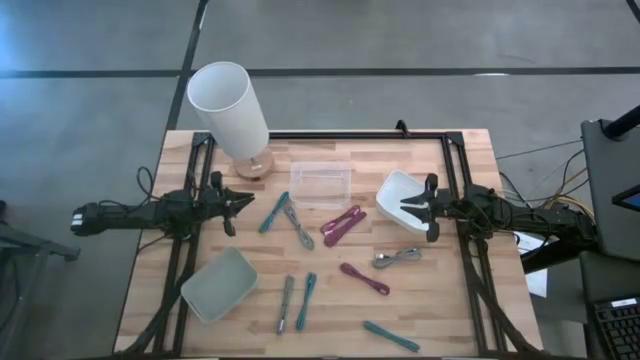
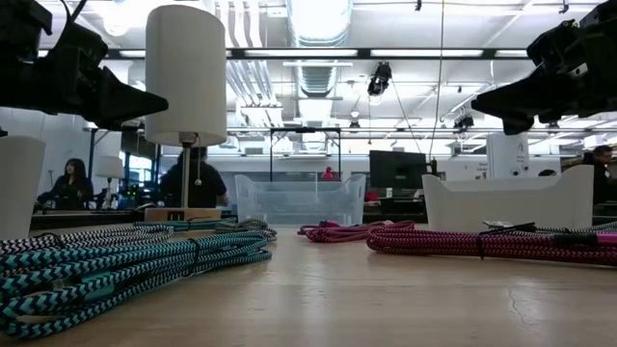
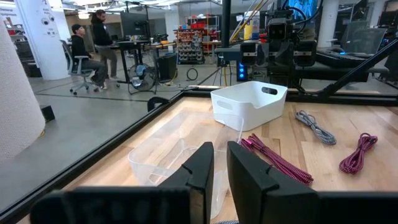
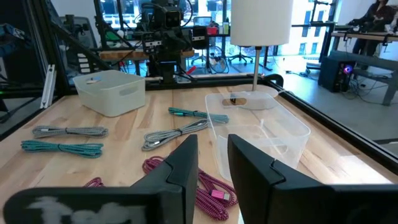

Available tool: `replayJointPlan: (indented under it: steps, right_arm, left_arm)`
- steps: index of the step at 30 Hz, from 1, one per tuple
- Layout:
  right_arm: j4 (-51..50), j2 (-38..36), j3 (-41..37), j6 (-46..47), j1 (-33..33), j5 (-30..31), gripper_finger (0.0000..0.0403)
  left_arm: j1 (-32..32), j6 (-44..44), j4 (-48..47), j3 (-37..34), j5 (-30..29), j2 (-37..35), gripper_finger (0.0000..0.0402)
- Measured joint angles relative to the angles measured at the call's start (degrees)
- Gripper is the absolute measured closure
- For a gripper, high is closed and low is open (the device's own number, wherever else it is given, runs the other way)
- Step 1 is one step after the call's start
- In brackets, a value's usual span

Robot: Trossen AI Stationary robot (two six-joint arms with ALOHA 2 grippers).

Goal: Pick & Place USB Port

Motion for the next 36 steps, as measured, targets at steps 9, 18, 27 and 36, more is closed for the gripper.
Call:
replayJointPlan:
  steps: [9, 18, 27, 36]
  right_arm:
    - [0.0, 0.0, 0.0, 0.0, 0.0, 0.0, 0.0335]
    - [0.5, 0.0, 0.0, 6.4, 0.0, 0.0, 0.0321]
    - [1.5, 0.0, 0.0, 4.5, 0.0, 0.0, 0.0328]
    - [7.1, 0.4, 0.0, 3.2, 0.0, 0.3, 0.0337]
  left_arm:
    - [0.0, 15.4, 0.1, 0.0, -5.4, 0.0, 0.0348]
    - [0.0, 11.2, 1.6, 0.0, -5.4, 0.0, 0.0348]
    - [0.1, -7.0, 6.7, 0.0, -7.1, 0.0, 0.0348]
    - [0.0, -19.0, 9.5, 0.0, -1.7, 0.4, 0.0348]
